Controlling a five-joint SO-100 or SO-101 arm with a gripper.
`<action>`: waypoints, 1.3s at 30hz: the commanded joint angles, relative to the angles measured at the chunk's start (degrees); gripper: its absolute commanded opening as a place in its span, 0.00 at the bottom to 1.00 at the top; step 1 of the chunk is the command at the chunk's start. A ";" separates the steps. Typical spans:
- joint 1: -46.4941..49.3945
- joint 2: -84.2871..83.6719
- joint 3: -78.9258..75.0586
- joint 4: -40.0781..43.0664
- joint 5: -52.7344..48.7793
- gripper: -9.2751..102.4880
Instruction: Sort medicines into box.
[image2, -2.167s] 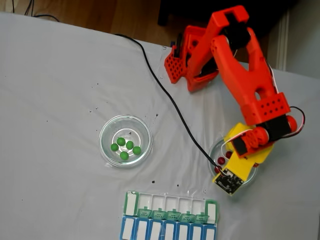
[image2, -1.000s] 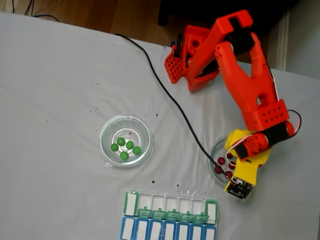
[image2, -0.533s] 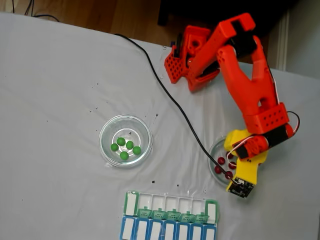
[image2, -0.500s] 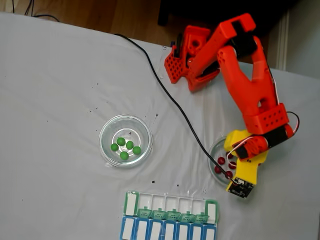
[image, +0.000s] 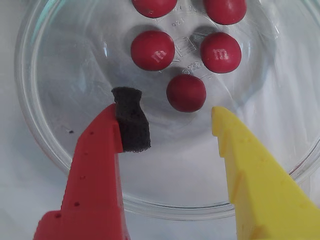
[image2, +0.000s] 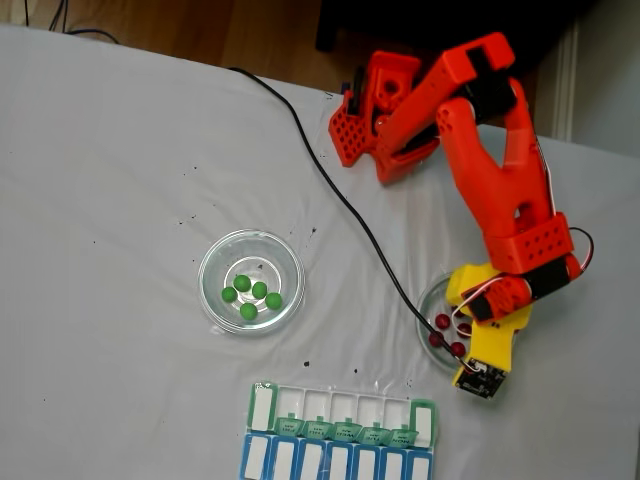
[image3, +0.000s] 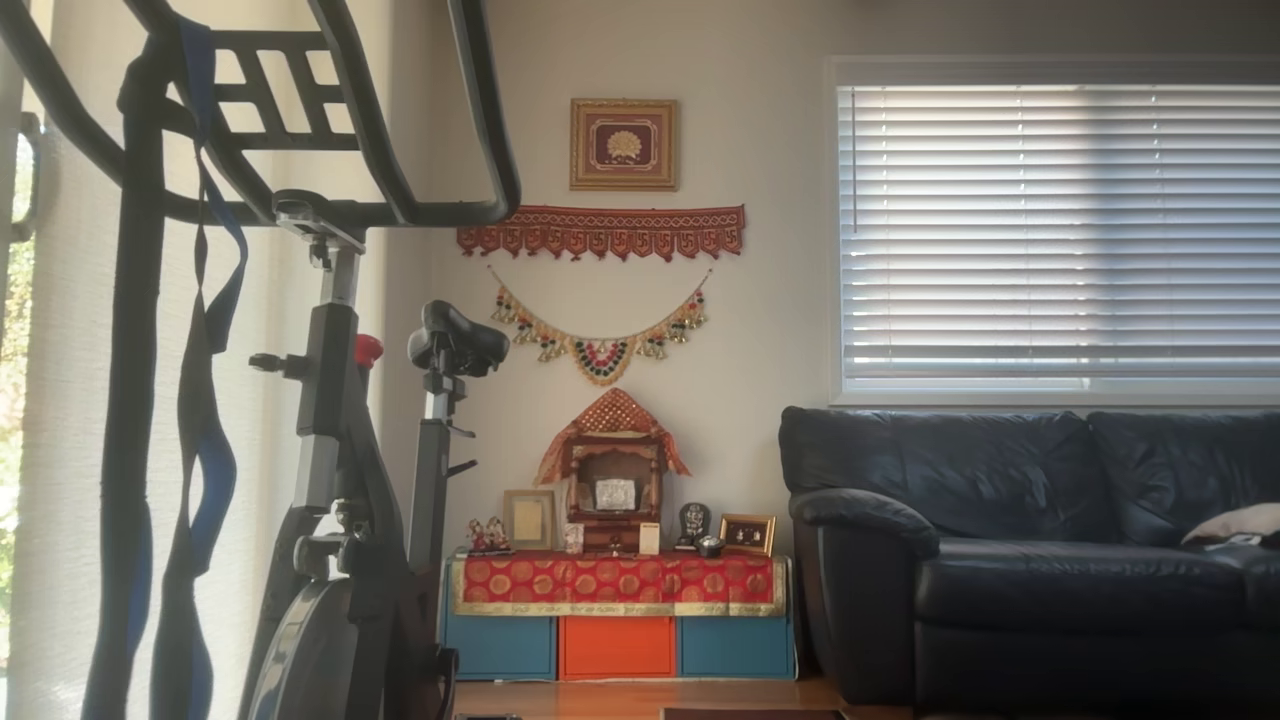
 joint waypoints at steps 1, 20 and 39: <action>0.35 0.97 -0.79 -0.97 -1.05 0.30; 0.88 -0.88 0.97 -5.01 -2.64 0.31; 0.79 -1.23 2.72 -8.88 -1.93 0.27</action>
